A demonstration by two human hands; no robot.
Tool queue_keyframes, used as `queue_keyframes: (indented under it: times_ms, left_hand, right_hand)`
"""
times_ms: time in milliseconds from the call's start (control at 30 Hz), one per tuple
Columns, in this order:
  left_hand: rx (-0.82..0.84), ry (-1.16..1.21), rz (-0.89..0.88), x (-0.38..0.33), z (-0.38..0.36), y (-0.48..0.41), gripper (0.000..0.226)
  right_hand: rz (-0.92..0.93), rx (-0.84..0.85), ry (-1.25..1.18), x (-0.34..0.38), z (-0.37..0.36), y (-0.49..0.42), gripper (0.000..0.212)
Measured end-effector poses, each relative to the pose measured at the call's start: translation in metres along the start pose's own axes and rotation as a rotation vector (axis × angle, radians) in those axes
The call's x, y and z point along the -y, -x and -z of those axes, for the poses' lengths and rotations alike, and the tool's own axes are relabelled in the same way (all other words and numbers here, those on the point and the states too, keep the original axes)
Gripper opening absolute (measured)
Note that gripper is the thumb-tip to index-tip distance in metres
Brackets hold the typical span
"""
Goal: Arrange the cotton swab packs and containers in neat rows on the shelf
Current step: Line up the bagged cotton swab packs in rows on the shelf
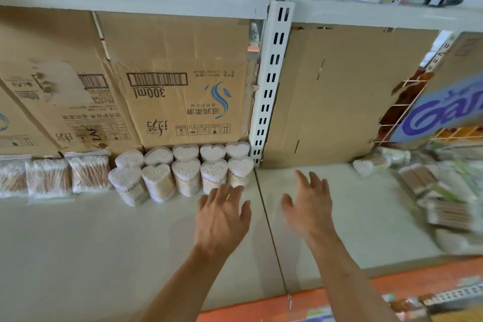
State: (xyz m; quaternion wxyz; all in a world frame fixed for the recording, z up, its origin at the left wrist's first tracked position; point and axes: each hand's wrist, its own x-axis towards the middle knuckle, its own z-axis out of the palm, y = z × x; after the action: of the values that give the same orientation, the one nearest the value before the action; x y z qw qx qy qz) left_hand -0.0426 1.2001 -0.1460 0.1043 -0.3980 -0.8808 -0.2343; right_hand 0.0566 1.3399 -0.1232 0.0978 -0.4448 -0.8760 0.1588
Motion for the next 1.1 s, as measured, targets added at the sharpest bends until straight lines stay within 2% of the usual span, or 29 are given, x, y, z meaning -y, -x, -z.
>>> queue_keyframes:
  times_ms: [167, 300, 500, 667, 800, 967, 1100]
  left_hand:
    - [0.109, 0.056, -0.162, -0.042, -0.012, -0.018, 0.041]
    - [0.235, 0.005, -0.202, -0.084, -0.029, -0.025, 0.048]
    - [0.345, -0.016, -0.205, -0.161, -0.061, -0.036, 0.052]
    - [0.416, 0.043, -0.221, -0.226, -0.087, -0.041, 0.050]
    - [0.517, 0.167, -0.238, -0.275, -0.102, -0.046, 0.050]
    - [0.770, 0.461, -0.126, -0.327, -0.119, -0.062, 0.060]
    - [0.864, 0.682, 0.130, -0.351, -0.140, -0.068, 0.068]
  right_hand:
    - [-0.181, -0.095, -0.005, -0.048, 0.031, 0.016, 0.063]
    - [-0.292, -0.128, -0.034, -0.097, 0.056, 0.015, 0.062]
    - [-0.322, -0.164, -0.063, -0.167, 0.087, 0.005, 0.060]
    - [-0.362, -0.327, -0.077, -0.232, 0.111, -0.012, 0.055]
    - [-0.407, -0.402, -0.181, -0.271, 0.131, -0.022, 0.051]
    - [-0.413, -0.402, -0.212, -0.300, 0.142, -0.039, 0.053]
    - [-0.446, -0.325, -0.251, -0.312, 0.144, -0.052, 0.058]
